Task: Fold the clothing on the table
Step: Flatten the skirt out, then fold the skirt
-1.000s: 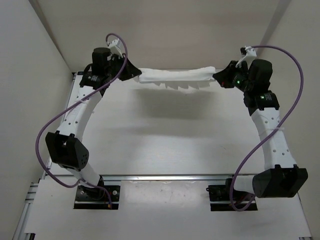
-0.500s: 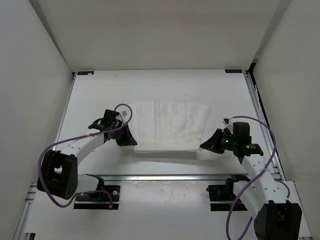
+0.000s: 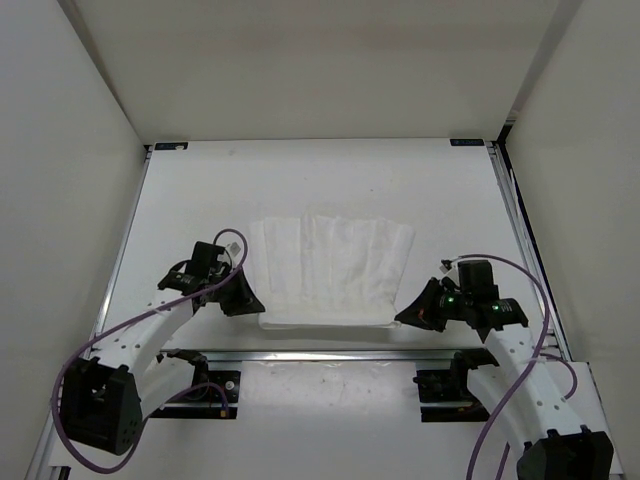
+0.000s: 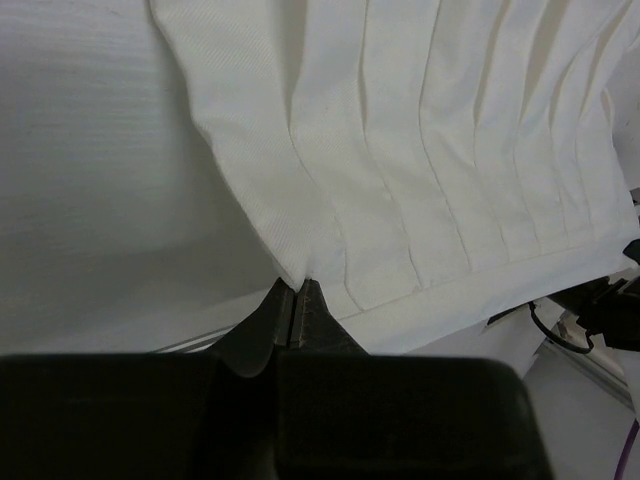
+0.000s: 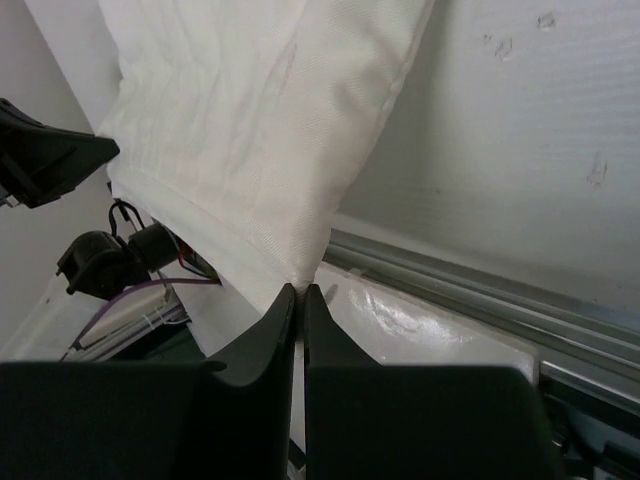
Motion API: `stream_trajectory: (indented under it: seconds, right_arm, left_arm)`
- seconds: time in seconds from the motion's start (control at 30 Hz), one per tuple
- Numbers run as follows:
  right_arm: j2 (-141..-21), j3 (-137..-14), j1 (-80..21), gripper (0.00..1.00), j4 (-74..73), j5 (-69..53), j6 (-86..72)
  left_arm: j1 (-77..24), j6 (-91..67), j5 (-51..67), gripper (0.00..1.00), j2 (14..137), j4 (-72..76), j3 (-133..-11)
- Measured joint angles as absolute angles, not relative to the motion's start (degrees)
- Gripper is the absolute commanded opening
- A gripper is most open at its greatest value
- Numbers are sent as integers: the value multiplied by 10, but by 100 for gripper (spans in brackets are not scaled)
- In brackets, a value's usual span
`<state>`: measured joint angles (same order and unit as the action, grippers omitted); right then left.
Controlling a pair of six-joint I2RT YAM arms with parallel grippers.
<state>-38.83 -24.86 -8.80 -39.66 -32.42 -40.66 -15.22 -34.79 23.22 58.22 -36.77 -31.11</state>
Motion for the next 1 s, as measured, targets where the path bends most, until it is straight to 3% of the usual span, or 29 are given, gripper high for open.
stream_trajectory:
  seconds: [0.3, 0.57, 1.0]
  right_arm:
    - [-421, -316, -143, 0, -429, -274, -430]
    - [-554, -445, -44, 0, -410, -298, -359]
    - [-792, -554, -20, 0, -327, -299, -296]
  left_arm:
    - [-146, -363, 223, 0, 596, -404, -329]
    - [-127, -376, 242, 0, 703, -372, -495]
    - [-137, -412, 212, 0, 965, -286, -619]
